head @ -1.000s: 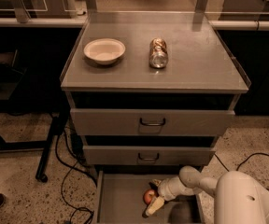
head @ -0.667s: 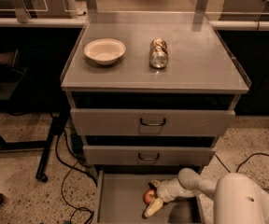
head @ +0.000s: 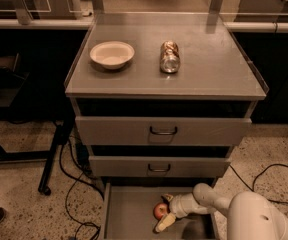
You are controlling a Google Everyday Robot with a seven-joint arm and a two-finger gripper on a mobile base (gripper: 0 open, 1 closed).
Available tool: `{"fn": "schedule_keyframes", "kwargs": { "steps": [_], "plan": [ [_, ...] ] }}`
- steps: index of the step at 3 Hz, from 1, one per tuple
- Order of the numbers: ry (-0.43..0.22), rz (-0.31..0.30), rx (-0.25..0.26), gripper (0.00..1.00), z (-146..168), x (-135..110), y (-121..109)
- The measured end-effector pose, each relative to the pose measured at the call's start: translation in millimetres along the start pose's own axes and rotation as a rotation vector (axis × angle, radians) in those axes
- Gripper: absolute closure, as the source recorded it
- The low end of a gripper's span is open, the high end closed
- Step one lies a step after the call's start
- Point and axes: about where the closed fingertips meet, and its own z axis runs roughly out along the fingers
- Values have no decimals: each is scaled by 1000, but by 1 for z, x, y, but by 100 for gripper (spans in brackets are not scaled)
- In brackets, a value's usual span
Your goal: Pick apple from bottom drawer and place on counter
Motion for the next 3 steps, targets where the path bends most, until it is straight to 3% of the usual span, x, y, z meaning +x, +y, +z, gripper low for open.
{"fn": "schedule_keyframes", "kwargs": {
  "steps": [1, 2, 3],
  "plan": [
    [6, -4, -23, 0, 6, 6, 2],
    [8, -5, -31, 10, 9, 8, 3],
    [8, -5, -31, 32, 9, 8, 3]
  ]
}}
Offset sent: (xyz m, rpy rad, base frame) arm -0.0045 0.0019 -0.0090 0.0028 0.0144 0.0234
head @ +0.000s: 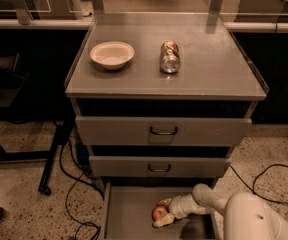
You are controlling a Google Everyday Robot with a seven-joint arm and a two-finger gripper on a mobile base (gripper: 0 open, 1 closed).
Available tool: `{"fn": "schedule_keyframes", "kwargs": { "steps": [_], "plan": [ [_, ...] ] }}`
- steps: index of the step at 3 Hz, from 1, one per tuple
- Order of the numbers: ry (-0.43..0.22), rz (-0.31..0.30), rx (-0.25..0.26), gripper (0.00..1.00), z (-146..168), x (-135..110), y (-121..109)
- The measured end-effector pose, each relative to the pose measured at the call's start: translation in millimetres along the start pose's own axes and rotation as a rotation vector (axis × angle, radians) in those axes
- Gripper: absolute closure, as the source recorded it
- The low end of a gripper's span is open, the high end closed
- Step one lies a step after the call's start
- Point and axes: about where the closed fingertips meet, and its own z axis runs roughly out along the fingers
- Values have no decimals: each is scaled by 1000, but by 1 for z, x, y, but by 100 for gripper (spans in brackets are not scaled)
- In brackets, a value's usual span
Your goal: Pick apple from bottom drawer and place on counter
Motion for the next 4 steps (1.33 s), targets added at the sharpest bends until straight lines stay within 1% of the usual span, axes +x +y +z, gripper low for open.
{"fn": "schedule_keyframes", "kwargs": {
  "steps": [1, 3, 4],
  "plan": [
    [0, 0, 0, 56, 0, 0, 0],
    [0, 0, 0, 100, 0, 0, 0],
    [-36, -24, 26, 100, -15, -18, 12]
  ]
}}
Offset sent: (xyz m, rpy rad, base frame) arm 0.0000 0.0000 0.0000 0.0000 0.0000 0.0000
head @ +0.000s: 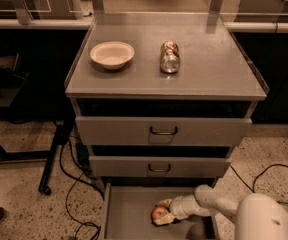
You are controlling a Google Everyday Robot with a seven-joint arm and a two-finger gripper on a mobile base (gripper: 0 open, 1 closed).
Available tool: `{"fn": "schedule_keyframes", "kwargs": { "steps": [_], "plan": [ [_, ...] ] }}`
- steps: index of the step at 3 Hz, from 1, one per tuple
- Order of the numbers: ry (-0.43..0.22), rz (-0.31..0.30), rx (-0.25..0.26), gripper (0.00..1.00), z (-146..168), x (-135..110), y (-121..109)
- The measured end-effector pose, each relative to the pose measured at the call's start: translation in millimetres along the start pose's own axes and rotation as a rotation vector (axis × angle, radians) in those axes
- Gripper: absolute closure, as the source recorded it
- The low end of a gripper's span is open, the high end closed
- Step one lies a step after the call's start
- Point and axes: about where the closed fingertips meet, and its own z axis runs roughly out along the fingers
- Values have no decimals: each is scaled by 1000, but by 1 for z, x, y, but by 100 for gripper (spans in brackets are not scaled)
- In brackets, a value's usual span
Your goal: Pick apple from bottom drawer and place on counter
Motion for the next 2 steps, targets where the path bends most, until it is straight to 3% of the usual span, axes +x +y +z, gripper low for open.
{"fn": "schedule_keyframes", "kwargs": {
  "steps": [1, 2],
  "plan": [
    [-58, -9, 31, 100, -25, -14, 27],
    [-71, -40, 43, 100, -65, -37, 73]
  ]
}}
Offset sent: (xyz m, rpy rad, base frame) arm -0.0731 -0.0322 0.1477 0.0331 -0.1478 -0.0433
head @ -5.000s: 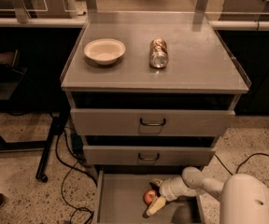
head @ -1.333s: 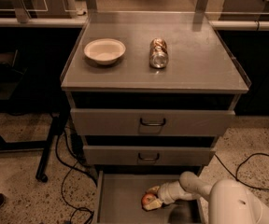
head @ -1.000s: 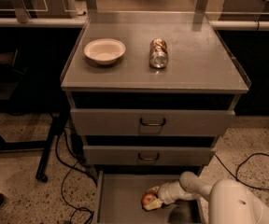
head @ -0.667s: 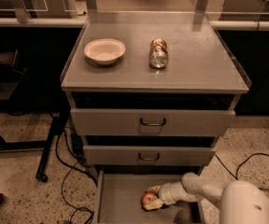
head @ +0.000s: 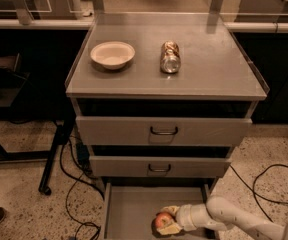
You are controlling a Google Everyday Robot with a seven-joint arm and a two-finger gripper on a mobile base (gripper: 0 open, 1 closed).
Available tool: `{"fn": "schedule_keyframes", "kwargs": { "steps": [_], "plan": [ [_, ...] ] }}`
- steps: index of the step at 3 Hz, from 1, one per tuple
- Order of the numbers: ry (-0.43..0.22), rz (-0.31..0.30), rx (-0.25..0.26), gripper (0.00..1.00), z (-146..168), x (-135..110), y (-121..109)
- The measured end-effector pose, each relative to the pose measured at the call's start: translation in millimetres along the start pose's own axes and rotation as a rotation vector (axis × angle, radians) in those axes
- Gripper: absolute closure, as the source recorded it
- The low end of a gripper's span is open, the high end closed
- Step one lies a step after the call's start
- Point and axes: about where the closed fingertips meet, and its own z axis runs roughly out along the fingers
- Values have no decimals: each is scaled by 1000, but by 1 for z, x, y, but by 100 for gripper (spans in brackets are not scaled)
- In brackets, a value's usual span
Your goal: Pick apple from bottom drawer and place on counter
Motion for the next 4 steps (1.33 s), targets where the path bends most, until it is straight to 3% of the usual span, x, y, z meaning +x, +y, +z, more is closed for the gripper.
{"fn": "schedule_keyframes", "kwargs": {
  "steps": [1, 2, 3, 4],
  "plan": [
    [0, 0, 0, 100, 0, 0, 0],
    [-13, -18, 35, 100, -32, -39, 4],
    [-13, -55, 122, 100, -96, -93, 13],
    [-7, -57, 122, 100, -97, -95, 13]
  ]
}}
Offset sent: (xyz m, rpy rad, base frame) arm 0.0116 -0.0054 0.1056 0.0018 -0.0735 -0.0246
